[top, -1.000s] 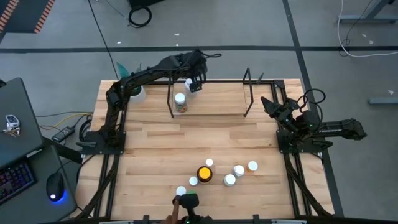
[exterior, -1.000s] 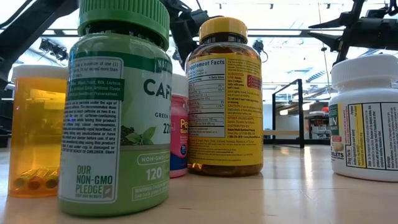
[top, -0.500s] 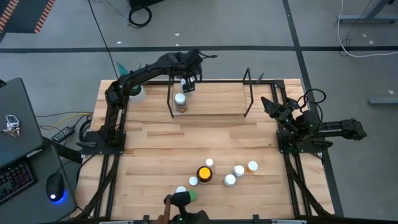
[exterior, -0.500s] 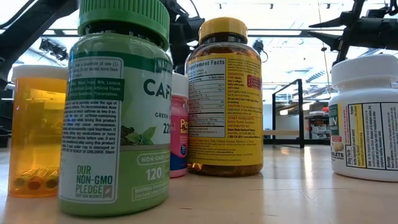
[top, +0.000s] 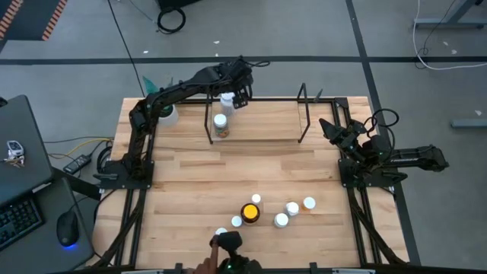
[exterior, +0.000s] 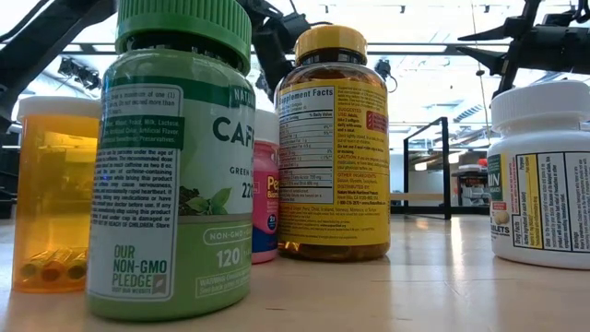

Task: Pick and place medicine bottles onto shelf by color
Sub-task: Put the red pill bottle on the shelf, then put the yellow pill bottle on the shelf

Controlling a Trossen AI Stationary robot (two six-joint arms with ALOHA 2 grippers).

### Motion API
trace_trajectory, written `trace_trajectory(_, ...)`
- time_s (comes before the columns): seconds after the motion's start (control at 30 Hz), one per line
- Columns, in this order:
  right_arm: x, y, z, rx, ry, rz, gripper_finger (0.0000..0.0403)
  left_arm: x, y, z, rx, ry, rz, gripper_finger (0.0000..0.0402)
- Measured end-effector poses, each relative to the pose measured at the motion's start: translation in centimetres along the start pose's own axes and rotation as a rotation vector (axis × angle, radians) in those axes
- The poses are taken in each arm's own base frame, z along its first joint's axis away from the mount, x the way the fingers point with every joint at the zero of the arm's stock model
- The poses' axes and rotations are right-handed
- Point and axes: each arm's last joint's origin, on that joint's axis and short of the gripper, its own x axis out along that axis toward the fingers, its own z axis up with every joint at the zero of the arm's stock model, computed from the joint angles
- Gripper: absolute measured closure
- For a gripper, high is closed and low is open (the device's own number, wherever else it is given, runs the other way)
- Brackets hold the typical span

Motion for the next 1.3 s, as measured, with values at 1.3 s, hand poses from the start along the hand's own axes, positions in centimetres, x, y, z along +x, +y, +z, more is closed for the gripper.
trace_trajectory(1.3,0.0,0.0,0.0,0.0,-0.001,0.002,0.0342,-1.2,-1.7,-1.5,-0.026,0.14,-0.199,0.0093)
